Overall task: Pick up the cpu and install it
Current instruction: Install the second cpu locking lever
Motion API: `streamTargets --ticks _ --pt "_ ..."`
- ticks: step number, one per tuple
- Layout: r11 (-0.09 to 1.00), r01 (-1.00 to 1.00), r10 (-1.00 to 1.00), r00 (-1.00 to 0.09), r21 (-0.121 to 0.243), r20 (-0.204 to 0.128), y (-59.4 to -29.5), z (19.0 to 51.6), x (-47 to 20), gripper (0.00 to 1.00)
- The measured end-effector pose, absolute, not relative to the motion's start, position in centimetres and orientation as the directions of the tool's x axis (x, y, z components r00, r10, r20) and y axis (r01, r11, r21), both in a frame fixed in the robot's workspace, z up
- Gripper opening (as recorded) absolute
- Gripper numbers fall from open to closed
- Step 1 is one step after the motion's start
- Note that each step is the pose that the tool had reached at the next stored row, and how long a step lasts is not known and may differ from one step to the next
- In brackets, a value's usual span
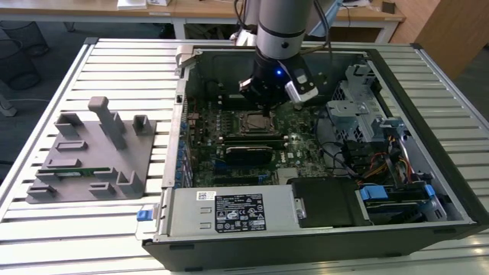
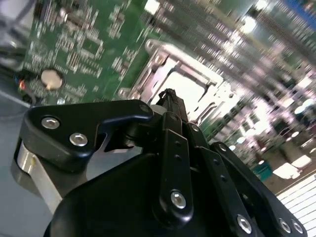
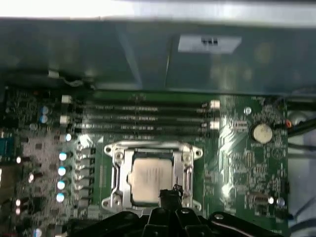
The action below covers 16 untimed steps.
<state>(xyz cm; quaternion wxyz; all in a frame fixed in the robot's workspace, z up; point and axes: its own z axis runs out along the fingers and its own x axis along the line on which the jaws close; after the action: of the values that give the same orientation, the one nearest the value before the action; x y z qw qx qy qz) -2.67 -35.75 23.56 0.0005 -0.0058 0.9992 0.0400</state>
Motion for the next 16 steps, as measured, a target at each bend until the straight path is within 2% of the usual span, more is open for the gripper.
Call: streamTargets --ticks 8,16 --pt "0.997 -0.012 -0.012 -1.0 0.081 -0.001 -38.4 23.5 -2.7 0.11" --pt "0.996 -0.012 -0.012 -1.0 0.093 -0.002 -39.4 23.4 -4.2 0.11"
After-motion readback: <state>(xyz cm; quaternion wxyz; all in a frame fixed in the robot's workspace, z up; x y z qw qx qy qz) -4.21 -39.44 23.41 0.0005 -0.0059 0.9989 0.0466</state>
